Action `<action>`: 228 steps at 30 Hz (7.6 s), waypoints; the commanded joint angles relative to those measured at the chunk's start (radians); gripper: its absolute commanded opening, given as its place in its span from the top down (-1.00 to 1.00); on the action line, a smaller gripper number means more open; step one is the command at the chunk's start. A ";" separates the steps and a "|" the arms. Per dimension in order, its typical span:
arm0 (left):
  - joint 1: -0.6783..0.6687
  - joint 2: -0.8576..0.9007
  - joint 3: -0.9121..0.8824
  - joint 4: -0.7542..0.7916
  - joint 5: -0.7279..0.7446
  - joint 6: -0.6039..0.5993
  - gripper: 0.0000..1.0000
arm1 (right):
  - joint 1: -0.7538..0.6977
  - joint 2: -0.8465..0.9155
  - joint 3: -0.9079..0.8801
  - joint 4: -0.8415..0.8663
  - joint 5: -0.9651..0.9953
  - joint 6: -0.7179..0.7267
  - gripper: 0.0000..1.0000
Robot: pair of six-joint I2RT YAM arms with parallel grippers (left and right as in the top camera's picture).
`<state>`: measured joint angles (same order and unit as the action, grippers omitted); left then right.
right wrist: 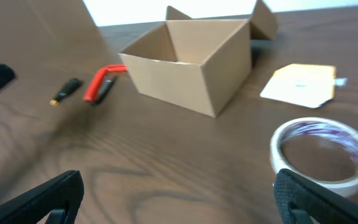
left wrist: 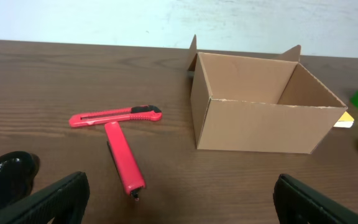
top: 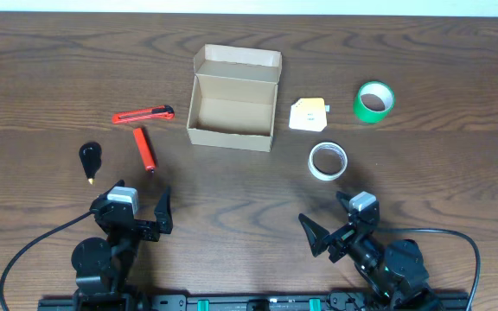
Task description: Pack container
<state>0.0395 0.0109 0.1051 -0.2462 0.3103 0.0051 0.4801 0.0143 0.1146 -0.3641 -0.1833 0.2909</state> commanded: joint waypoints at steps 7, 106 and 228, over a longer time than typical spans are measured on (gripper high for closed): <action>0.006 -0.006 -0.026 -0.004 -0.004 0.017 -0.91 | 0.004 0.090 0.002 0.000 -0.048 0.166 -0.98; 0.006 -0.006 -0.026 -0.004 -0.004 0.017 -0.91 | 0.224 2.094 1.711 -0.230 0.156 0.048 0.98; 0.006 -0.006 -0.026 -0.004 -0.004 0.017 -0.90 | 0.110 1.918 1.595 -0.282 0.209 0.063 0.98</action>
<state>0.0395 0.0101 0.1047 -0.2459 0.3099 0.0055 0.5762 1.8641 1.7061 -0.6739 -0.0120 0.3233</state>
